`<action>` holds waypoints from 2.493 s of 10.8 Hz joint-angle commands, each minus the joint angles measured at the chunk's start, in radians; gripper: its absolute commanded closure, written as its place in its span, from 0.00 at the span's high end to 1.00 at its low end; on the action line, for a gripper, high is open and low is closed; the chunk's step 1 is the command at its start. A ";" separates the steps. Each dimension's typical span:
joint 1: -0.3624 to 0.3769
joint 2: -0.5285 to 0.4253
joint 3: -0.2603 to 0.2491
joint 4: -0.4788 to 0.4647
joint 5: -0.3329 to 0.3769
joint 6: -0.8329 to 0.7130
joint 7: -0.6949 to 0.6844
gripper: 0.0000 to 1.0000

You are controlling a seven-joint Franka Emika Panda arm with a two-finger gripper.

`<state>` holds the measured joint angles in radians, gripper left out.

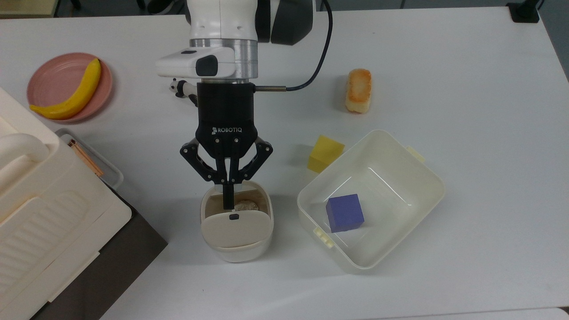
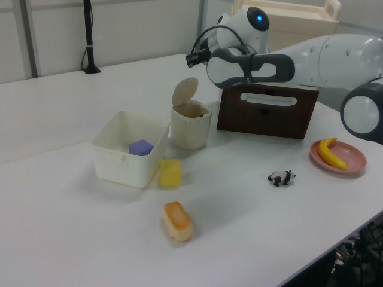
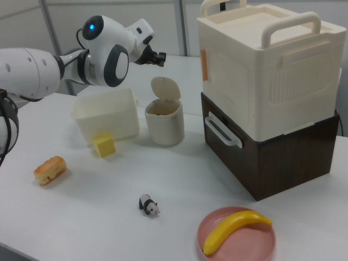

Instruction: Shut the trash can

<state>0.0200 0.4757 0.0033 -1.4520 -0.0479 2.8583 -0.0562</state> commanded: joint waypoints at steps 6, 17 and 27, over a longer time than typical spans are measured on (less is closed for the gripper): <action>0.023 0.084 -0.005 0.024 0.022 0.063 -0.002 0.00; 0.017 0.018 -0.016 -0.030 -0.046 -0.421 -0.043 0.00; -0.008 -0.103 -0.017 -0.018 -0.026 -0.808 -0.037 0.00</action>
<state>0.0030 0.4729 -0.0056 -1.4426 -0.0769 2.2525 -0.0875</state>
